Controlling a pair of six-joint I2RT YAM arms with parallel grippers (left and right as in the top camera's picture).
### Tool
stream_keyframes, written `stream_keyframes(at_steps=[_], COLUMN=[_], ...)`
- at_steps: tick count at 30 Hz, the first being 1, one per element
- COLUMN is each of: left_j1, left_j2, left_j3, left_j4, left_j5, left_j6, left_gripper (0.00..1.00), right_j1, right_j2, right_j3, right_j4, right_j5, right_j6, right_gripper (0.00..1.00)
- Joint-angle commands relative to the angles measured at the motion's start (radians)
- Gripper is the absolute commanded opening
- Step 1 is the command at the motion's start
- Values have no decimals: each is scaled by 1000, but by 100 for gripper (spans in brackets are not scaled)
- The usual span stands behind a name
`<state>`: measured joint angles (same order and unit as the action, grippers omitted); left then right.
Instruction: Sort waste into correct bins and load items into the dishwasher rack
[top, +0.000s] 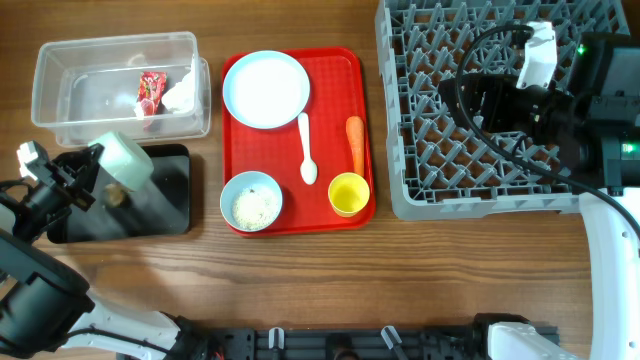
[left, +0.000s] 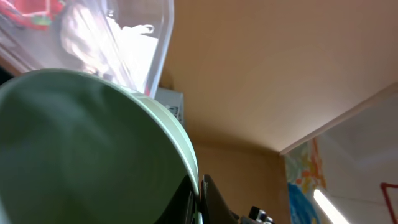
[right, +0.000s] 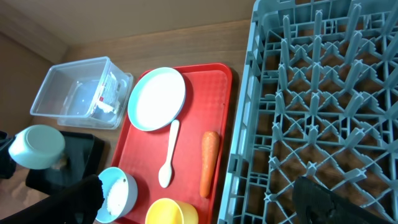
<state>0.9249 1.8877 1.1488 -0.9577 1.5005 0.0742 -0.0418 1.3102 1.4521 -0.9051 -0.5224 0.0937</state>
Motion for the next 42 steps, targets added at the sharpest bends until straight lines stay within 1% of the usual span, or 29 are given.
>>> stream_keyframes(at_steps=[1, 3, 5, 9, 13, 15, 16, 19, 21, 22, 24, 25, 27, 30, 32, 34, 36, 37, 39, 42], left_j1=[3, -2, -18, -98, -220, -296, -352, -498, -620, -682, -812, -880, -1008, -1184, -1275, -1339, -1380, -1402, -1416, -1418], left_j2=[8, 7, 6, -24, -99, -147, -179, -246, -280, -291, -301, -300, -283, -229, -179, -131, -90, -60, -24, 11], left_j3=[-8, -8, -8, -5, 46, 85, 108, 152, 175, 180, 180, 180, 180, 180, 180, 180, 180, 180, 180, 180], left_j4=[9, 31, 38, 39, 38, 38, 41, 61, 93, 121, 180, 196, 212, 226, 229, 228, 221, 218, 218, 217], left_j5=[55, 42, -5, -55, -93, -143, -181, -267, -371, -453, -677, -801, -1046, -1373, -1503, -1578, -1611, -1634, -1645, -1644], left_j6=[32, 59, 61, 86, 102, 88, 71, 68, 55, 18, -59, -73, -80, -83, -83, -84, -89, -117, -143, -143], left_gripper=[4, 4, 4, 4, 4, 4, 4, 4, 4, 4, 4, 4, 4, 4, 4, 4, 4, 4, 4, 4], right_j1=[3, 3, 3, 3, 3, 3, 3, 3, 3, 3, 3, 3, 3, 3, 3, 3, 3, 3, 3, 3], right_j2=[10, 10, 10, 10, 10, 10, 10, 10, 10, 10, 10, 10, 10, 10, 10, 10, 10, 10, 10, 10], right_j3=[26, 26, 26, 26, 26, 26, 26, 26, 26, 26, 26, 26, 26, 26, 26, 26, 26, 26, 26, 26], right_j4=[0, 3, 8, 18, 22, 21, 22, 23, 22, 22, 22, 21, 22, 21, 19, 17, 14, 11, 8, 8], right_j5=[10, 10, 10, 10, 10, 10, 10, 10, 10, 10, 10, 10, 10, 10, 10, 10, 10, 10, 10, 10], right_j6=[11, 11, 11, 13, 14, 14, 14, 14, 14, 14, 14, 14, 14, 14, 14, 14, 14, 14, 13, 11], right_gripper=[100, 100, 100, 100, 100, 100, 99, 100, 100, 100, 100, 100, 100, 100, 100, 100, 100, 100, 100, 100])
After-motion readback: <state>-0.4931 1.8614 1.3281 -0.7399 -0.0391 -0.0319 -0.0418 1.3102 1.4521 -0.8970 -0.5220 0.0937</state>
